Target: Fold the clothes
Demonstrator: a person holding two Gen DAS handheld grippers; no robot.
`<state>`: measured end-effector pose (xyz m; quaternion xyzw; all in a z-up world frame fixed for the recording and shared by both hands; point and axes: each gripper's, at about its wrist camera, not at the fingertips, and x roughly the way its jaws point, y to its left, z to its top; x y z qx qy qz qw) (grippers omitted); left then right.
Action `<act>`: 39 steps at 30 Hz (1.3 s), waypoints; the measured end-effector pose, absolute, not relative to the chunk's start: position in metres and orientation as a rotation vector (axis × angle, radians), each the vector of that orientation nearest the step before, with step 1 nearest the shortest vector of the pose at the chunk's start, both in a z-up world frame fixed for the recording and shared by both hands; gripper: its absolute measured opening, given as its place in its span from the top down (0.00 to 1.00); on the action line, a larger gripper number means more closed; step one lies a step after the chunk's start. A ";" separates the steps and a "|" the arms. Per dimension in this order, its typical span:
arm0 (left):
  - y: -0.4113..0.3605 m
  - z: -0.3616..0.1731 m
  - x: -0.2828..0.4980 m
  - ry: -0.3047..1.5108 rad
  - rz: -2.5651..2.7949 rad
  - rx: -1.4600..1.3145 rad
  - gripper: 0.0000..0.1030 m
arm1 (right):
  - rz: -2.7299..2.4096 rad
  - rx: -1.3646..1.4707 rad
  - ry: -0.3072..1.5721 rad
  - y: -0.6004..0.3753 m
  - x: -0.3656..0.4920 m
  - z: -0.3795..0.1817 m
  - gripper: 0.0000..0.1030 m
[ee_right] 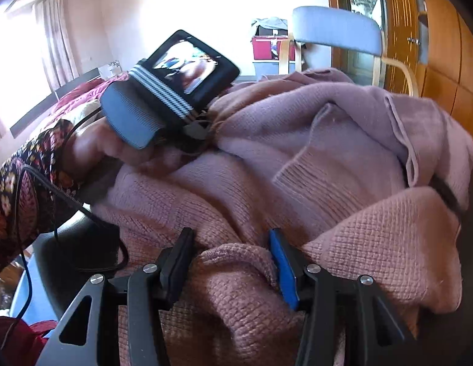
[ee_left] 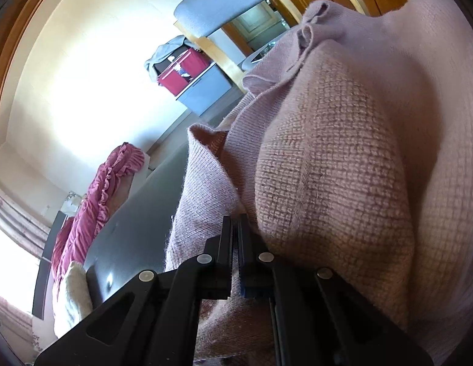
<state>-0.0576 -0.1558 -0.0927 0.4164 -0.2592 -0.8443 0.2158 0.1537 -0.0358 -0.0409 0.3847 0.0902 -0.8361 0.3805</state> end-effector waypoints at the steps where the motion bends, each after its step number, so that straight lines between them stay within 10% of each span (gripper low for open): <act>1: -0.155 -0.093 -0.054 -0.722 -2.332 1.157 1.00 | -2.124 0.993 0.227 -0.033 0.153 -0.041 0.52; 39: -0.089 -0.081 0.085 -0.287 -2.193 1.138 1.00 | -2.421 1.150 0.363 0.068 0.044 -0.014 0.44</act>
